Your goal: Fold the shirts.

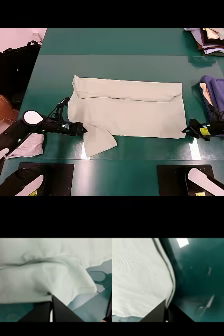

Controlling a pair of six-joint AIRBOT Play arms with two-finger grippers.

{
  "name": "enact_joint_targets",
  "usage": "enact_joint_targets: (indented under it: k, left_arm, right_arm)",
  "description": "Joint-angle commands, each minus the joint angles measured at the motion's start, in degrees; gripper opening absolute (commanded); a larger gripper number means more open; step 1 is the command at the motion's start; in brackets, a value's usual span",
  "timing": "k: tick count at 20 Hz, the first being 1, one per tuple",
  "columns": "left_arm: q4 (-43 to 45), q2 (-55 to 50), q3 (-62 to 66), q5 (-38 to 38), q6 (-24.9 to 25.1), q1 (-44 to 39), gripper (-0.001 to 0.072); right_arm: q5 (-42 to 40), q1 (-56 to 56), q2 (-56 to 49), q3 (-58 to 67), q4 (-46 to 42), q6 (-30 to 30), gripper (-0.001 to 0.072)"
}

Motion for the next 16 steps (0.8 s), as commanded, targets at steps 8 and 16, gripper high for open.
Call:
enact_joint_targets:
  k: [8, 16]
  left_arm:
    - [16.4, 24.7, 0.0, -24.5, -19.2, 0.0, 0.0025]
    - [15.8, 13.1, 14.1, -11.5, -13.2, 0.0, 0.0026]
  right_arm:
    - [20.4, 6.9, 22.2, 0.5, -19.3, -0.1, 0.0014]
    - [19.5, 7.0, 22.8, 10.6, -15.5, 1.4, 0.0013]
